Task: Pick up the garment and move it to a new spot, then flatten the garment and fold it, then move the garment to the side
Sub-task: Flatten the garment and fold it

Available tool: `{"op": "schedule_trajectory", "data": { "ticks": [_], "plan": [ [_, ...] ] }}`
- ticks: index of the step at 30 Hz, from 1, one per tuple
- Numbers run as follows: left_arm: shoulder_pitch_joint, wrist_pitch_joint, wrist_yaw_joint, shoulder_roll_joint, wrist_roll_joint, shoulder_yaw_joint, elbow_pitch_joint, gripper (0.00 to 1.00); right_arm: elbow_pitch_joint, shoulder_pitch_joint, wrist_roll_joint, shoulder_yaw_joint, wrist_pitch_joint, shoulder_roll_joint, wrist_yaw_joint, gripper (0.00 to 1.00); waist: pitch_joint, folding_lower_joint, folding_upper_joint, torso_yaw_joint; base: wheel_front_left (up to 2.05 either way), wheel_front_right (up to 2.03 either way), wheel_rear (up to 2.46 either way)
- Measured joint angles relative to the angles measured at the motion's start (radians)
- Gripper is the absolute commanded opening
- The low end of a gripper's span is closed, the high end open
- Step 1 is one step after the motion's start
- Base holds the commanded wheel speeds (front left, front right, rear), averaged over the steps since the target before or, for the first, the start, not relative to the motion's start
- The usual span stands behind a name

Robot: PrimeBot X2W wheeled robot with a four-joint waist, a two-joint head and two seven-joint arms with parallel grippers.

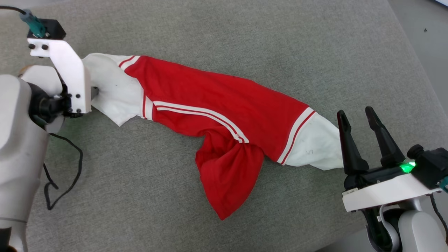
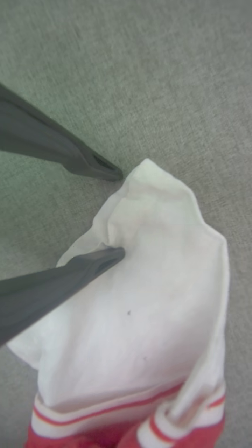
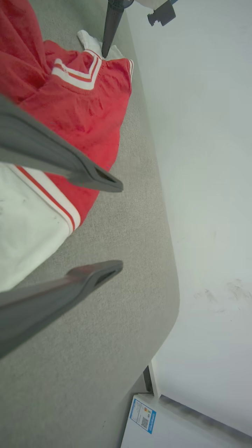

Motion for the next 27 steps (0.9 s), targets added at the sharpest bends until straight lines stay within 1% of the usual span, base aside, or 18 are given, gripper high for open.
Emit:
{"op": "schedule_trajectory", "data": {
  "ticks": [2, 3, 4, 6, 9, 11, 16, 19, 24, 27],
  "plan": [
    [-0.011, 0.02, 0.002, -0.001, -0.009, 0.003, 0.012, 1.0, 0.01, -0.009, 0.001, 0.002, -0.006, 0.0, 0.0, 1.0, 0.009, -0.0001, 0.0, -0.007, 0.0, 0.0, 0.0],
    [-0.011, 0.02, 0.007, -0.005, -0.017, 0.008, 0.016, 0.41, 0.014, -0.011, 0.001, 0.002, -0.006, 0.0, 0.0, 1.0, 0.01, -0.0001, 0.0, -0.009, 0.0, 0.0, 0.0],
    [-0.012, 0.017, 0.007, -0.005, -0.018, 0.008, 0.017, 0.0, 0.019, -0.011, 0.002, 0.002, -0.007, 0.0, 0.0, 1.0, 0.01, 0.0, 0.0, -0.01, 0.0, 0.0, 0.0],
    [-0.011, -0.008, 0.007, -0.012, -0.019, 0.008, 0.023, 0.0, 0.025, -0.011, 0.006, 0.0, -0.006, 0.0, 0.0, 1.0, 0.006, -0.0001, 0.0, -0.007, 0.0, 0.0, 0.0],
    [0.006, -0.077, 0.007, -0.035, -0.017, 0.009, 0.028, 0.0, 0.034, -0.01, 0.013, -0.006, 0.007, 0.0, 0.0, 1.0, -0.007, 0.0, 0.0, 0.002, 0.0, 0.0, 0.0],
    [0.021, -0.134, -0.001, -0.037, -0.016, 0.012, 0.027, 0.0, 0.039, -0.009, 0.023, -0.012, 0.023, -0.003, 0.0, 1.0, -0.02, 0.0001, 0.0, 0.01, 0.0, 0.0, 0.0],
    [0.067, -0.276, 0.001, -0.047, -0.005, 0.023, 0.002, 0.0, 0.039, 0.007, 0.061, -0.03, 0.074, -0.023, 0.0, 1.0, -0.064, 0.0001, 0.0, 0.04, 0.0, 0.0, 0.0],
    [0.088, -0.356, 0.014, -0.045, 0.007, 0.034, -0.041, 0.0, 0.038, 0.021, 0.077, -0.047, 0.113, -0.035, 0.0, 1.0, -0.093, 0.0, 0.0, 0.062, 0.0, 0.0, 0.0],
    [0.163, -0.47, 0.052, -0.049, 0.026, 0.045, -0.138, 0.0, 0.035, 0.051, 0.1, -0.097, 0.19, -0.054, 0.0, 1.0, -0.144, 0.0, 0.0, 0.1, 0.0, 0.0, 0.0],
    [0.214, -0.51, 0.072, -0.051, 0.027, 0.054, -0.212, 0.0, 0.054, 0.067, 0.124, -0.134, 0.277, -0.073, 0.0, 1.0, -0.171, 0.0, 0.0, 0.123, 0.0, 0.0, 0.0]
  ]
}}
